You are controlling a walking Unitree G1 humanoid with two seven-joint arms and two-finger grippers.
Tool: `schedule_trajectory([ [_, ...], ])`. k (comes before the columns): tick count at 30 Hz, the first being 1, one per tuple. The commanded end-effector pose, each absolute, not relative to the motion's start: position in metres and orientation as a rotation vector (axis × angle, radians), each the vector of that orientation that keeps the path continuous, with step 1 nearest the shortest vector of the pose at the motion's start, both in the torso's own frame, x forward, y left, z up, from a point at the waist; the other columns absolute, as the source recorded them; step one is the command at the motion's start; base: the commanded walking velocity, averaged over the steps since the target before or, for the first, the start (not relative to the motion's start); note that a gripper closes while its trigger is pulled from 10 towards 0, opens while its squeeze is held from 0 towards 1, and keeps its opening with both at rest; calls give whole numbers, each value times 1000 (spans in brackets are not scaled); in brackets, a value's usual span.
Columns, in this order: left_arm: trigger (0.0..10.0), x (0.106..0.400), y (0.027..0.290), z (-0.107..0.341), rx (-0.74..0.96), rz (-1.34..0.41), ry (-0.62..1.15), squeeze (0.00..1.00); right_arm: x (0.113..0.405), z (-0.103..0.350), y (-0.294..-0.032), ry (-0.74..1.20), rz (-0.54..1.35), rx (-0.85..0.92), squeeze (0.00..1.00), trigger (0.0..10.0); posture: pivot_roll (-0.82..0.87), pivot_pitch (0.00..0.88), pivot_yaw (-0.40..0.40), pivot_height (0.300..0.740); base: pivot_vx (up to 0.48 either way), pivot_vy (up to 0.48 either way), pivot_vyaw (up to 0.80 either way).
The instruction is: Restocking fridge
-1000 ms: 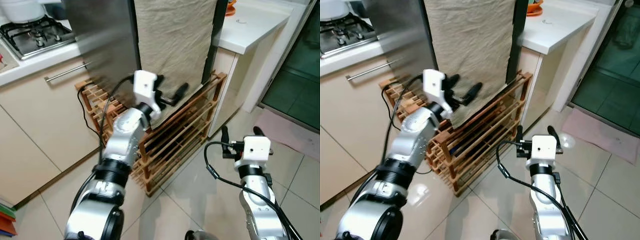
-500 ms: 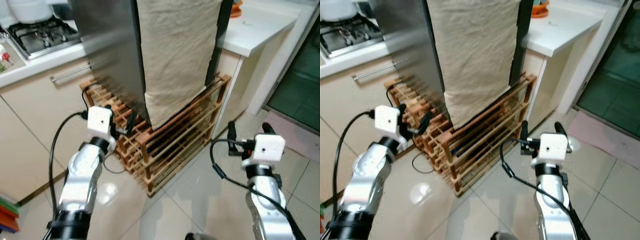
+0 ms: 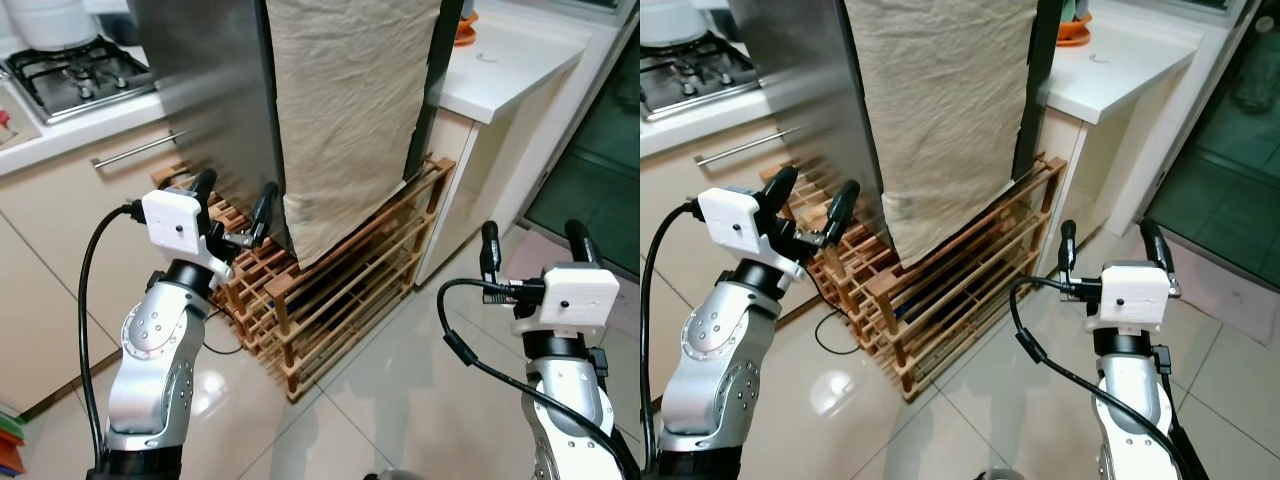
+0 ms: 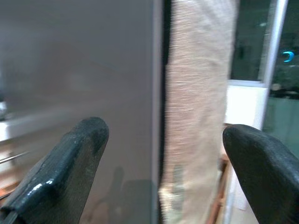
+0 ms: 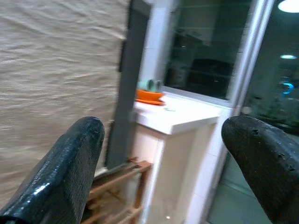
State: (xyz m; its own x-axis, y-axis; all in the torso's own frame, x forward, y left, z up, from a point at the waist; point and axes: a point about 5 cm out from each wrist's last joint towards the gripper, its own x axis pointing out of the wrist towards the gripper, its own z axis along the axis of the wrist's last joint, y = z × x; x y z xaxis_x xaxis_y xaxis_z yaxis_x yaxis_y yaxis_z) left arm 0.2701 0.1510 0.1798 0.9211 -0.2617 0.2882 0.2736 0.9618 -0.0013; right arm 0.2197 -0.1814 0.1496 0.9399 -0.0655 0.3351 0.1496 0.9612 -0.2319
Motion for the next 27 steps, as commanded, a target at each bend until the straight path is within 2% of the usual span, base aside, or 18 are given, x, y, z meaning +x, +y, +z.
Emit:
schedule_trajectory([
  [1,10000,270,150,192,-32,-266,-329,0,223,154,-175,-354,-100,-265,0,10000,-94,0,16,740,409,251,0],
  [12,10000,273,149,198,-33,-215,-353,0,230,156,-174,-358,-92,-277,0,10000,-85,0,14,740,360,314,0],
  [17,10000,274,143,198,-18,-230,-352,0,232,156,-171,-360,-85,-291,0,10000,-83,0,13,740,0,0,0],
  [27,10000,289,133,188,54,-297,-273,0,233,152,-168,-348,-80,-297,0,10000,-89,0,22,740,0,0,-768],
])
